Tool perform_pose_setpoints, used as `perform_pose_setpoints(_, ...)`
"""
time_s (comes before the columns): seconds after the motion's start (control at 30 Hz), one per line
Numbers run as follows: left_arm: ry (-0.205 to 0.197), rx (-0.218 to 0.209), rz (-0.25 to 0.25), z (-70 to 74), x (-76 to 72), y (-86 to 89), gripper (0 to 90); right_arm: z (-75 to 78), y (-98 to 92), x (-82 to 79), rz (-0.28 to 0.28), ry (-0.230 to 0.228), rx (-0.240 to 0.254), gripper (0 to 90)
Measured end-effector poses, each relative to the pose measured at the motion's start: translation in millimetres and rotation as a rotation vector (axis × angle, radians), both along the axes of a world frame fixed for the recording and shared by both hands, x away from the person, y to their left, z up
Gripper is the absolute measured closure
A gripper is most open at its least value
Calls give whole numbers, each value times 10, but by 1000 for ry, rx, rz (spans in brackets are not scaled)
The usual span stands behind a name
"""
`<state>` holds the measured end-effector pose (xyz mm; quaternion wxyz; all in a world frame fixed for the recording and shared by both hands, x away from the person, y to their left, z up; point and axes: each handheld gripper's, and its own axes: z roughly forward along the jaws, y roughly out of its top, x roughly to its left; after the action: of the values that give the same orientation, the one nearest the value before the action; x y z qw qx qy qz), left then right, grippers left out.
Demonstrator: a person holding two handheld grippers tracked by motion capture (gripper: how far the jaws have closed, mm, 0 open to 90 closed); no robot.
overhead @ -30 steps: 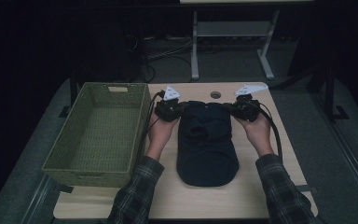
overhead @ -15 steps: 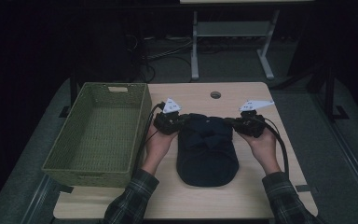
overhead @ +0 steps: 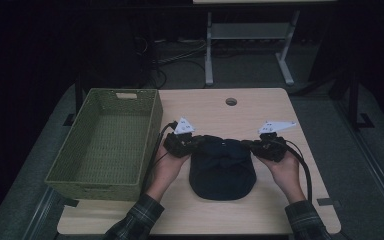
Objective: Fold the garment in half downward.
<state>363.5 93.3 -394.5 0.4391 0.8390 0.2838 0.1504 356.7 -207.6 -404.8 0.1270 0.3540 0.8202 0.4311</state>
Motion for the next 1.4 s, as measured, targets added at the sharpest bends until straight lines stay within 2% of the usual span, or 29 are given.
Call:
perform_pose_setpoints(0.27, 31, 21, -38, -98, -147, 6, 809, -118, -15, -174, 12, 14, 14, 842)
perform_pose_setpoints(0.33, 41, 21, -42, -135, -182, 10, 806, -144, -18, -198, 21, 34, 9, 833)
perform_pose_setpoints(0.53, 70, 20, -50, -228, -288, 20, 789, -191, -18, -325, 40, 48, 11, 813)
perform_pose_setpoints(0.73, 81, 17, -54, -269, -403, 58, 728, -220, -32, -454, 50, 66, 32, 756)
perform_pose_setpoints(0.8, 88, -1, -57, -246, -434, 84, 688, -209, -48, -488, 63, 79, 52, 703)
perform_pose_setpoints(0.93, 64, -26, -60, -127, -488, 112, 651, -98, -91, -555, 75, 48, 97, 669)
perform_pose_setpoints(1.0, 49, -25, -68, -55, -509, 125, 648, -47, -97, -579, 75, 35, 96, 665)
perform_pose_setpoints(1.17, 9, -58, -75, 118, -550, 148, 659, 111, -131, -636, 83, 4, 105, 659)
perform_pose_setpoints(1.27, 2, -66, -81, 171, -529, 152, 715, 184, -162, -657, 80, -11, 115, 666)
perform_pose_setpoints(1.4, -5, -53, -86, 189, -442, 121, 824, 218, -222, -614, 59, -20, 115, 751)
